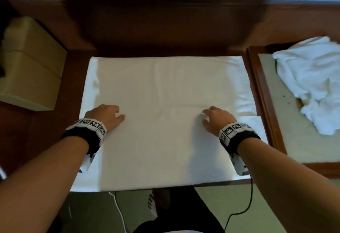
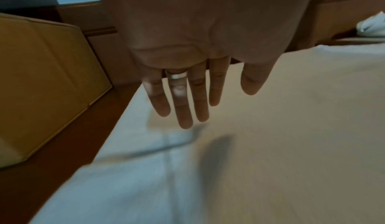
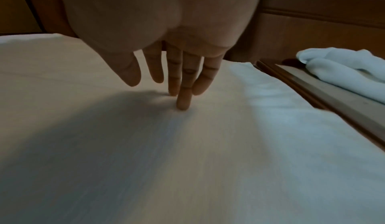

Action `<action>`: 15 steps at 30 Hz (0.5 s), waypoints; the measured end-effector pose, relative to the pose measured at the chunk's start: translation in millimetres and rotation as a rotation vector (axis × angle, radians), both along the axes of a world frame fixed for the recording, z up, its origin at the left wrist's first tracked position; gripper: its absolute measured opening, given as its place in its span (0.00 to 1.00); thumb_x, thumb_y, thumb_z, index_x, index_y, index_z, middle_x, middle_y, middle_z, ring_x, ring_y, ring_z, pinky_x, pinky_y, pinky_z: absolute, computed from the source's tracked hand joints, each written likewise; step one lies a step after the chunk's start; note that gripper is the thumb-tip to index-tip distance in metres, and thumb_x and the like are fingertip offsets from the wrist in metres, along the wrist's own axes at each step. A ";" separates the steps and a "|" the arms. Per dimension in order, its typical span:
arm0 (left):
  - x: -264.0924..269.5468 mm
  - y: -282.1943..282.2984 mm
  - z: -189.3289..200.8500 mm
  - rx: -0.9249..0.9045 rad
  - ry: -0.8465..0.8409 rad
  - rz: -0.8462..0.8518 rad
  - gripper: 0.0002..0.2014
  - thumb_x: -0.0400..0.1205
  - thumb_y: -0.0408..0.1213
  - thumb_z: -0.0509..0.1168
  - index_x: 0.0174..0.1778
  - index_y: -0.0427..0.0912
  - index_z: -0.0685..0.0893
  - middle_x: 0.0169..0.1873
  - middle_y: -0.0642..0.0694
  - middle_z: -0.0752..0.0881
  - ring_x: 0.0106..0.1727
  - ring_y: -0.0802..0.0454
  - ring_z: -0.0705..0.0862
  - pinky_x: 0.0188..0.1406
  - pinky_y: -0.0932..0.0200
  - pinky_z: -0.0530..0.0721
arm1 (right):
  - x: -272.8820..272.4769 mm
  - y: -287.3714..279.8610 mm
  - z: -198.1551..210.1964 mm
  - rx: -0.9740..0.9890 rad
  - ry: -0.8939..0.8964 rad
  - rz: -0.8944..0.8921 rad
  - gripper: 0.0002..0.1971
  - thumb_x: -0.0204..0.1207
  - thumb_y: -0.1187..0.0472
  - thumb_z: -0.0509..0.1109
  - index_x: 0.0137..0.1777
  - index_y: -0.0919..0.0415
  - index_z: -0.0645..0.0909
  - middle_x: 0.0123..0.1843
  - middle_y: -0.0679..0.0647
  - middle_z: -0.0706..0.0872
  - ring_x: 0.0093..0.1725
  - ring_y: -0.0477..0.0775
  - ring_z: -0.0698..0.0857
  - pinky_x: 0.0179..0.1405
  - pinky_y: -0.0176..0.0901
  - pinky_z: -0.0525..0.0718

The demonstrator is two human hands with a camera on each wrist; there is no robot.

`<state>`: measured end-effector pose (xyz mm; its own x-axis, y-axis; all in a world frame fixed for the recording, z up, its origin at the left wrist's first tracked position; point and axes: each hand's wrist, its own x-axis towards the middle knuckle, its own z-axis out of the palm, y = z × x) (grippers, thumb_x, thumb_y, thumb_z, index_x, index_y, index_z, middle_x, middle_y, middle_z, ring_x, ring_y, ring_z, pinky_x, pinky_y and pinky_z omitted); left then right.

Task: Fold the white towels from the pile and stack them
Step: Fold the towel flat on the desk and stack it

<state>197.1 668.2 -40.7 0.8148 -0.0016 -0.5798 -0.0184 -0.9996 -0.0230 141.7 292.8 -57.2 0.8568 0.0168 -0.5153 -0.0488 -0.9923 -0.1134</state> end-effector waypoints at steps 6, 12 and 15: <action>96.4 -21.0 -0.4 -0.114 -0.034 0.006 0.22 0.86 0.57 0.62 0.73 0.52 0.79 0.70 0.45 0.82 0.68 0.40 0.81 0.67 0.41 0.80 | 108.5 -32.4 -3.1 -0.019 -0.153 0.003 0.25 0.81 0.62 0.62 0.79 0.57 0.69 0.74 0.59 0.73 0.68 0.65 0.78 0.63 0.60 0.82; 171.3 -24.7 -34.7 0.006 -0.206 -0.113 0.32 0.87 0.46 0.62 0.87 0.53 0.59 0.86 0.45 0.62 0.83 0.38 0.64 0.75 0.34 0.71 | 197.0 -68.5 -22.9 -0.082 -0.154 0.048 0.41 0.72 0.70 0.65 0.85 0.53 0.57 0.86 0.60 0.59 0.82 0.66 0.64 0.76 0.65 0.69; 183.9 -27.0 -49.5 0.092 -0.201 -0.187 0.37 0.85 0.42 0.64 0.88 0.51 0.54 0.86 0.44 0.61 0.84 0.36 0.62 0.73 0.32 0.72 | 207.7 -75.1 -31.4 -0.078 -0.188 0.063 0.40 0.70 0.69 0.66 0.84 0.53 0.60 0.82 0.61 0.66 0.78 0.67 0.69 0.75 0.65 0.70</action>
